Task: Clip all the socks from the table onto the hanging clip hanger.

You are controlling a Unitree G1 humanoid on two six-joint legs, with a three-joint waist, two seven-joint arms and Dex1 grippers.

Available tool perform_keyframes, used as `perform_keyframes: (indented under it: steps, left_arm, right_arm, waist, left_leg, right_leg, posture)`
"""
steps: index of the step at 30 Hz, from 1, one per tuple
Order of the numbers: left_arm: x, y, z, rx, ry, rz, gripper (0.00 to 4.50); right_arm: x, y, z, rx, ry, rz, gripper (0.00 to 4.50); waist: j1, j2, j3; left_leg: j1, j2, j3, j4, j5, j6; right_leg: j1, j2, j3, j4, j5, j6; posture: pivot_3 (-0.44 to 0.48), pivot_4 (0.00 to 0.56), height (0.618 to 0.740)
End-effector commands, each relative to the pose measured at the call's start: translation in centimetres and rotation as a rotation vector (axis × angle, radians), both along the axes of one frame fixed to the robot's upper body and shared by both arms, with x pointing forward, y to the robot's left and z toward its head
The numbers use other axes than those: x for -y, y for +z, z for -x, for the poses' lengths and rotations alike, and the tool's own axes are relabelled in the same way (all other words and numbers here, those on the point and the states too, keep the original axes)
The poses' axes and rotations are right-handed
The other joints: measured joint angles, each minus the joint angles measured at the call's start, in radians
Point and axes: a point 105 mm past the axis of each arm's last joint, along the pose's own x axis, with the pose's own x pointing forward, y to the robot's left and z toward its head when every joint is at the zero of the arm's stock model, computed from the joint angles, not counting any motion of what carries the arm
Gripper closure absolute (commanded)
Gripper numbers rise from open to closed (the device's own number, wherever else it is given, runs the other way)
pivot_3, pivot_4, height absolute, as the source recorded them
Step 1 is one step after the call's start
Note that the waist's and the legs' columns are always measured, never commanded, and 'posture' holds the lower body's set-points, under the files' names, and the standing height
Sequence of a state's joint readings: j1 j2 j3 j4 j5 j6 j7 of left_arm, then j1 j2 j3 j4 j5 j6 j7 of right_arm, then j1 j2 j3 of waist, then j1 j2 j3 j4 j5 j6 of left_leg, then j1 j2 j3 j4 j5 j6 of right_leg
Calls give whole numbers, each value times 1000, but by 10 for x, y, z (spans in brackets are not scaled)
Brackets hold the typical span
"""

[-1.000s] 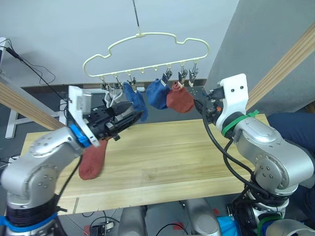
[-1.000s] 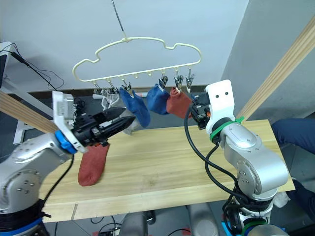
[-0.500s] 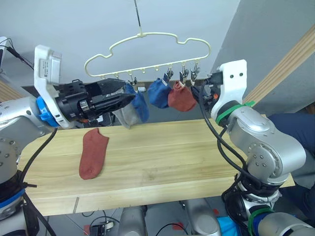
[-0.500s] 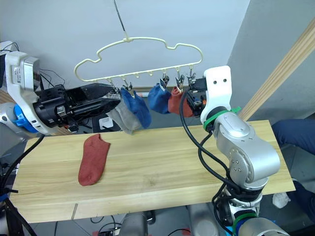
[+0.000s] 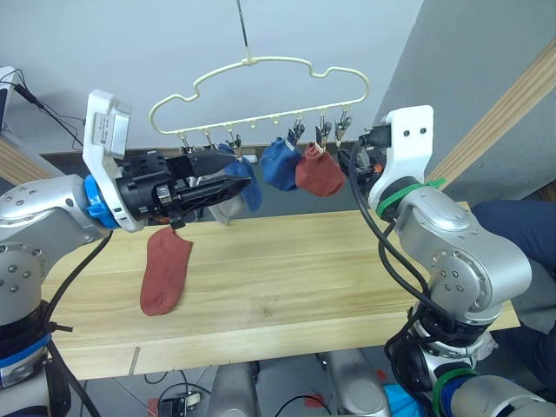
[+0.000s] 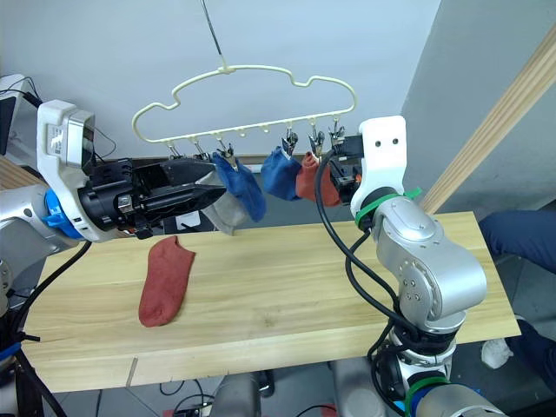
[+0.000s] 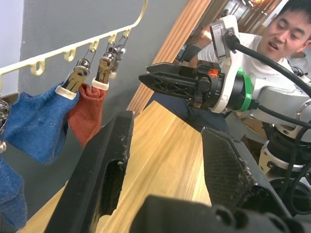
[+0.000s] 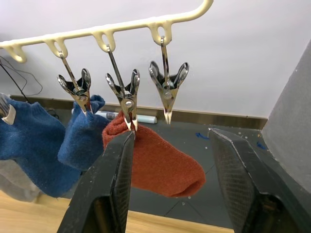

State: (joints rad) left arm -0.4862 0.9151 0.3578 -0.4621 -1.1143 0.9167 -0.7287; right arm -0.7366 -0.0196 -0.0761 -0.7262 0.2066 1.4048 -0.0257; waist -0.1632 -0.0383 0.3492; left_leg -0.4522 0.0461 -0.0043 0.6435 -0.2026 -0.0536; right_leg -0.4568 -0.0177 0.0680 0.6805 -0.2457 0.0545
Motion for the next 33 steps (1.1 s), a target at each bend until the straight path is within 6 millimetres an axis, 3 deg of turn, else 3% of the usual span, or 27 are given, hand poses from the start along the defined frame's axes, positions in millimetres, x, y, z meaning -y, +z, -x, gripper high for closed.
perform_keyframes:
  steps: [1, 33]
  left_arm:
    - [5, 8, 7, 48, -24, 4, 1920]
    - [3, 9, 11, 56, 39, 8, 1920]
  right_arm:
    - [-5, 15, 0, 67, 13, -21, 2053]
    - [-1, 11, -45, 90, -51, 15, 2053]
  waist:
    - [0, 0, 0]
    - [26, 0, 0]
  left_leg:
    - [0, 0, 0, 0, 0, 0]
    - [0, 0, -1, 1, 0, 0]
  right_leg:
    - [0, 0, 0, 0, 0, 0]
    - [0, 0, -1, 2, 0, -1]
  posture:
    - [-210, 300, 740]
    - [-136, 288, 740]
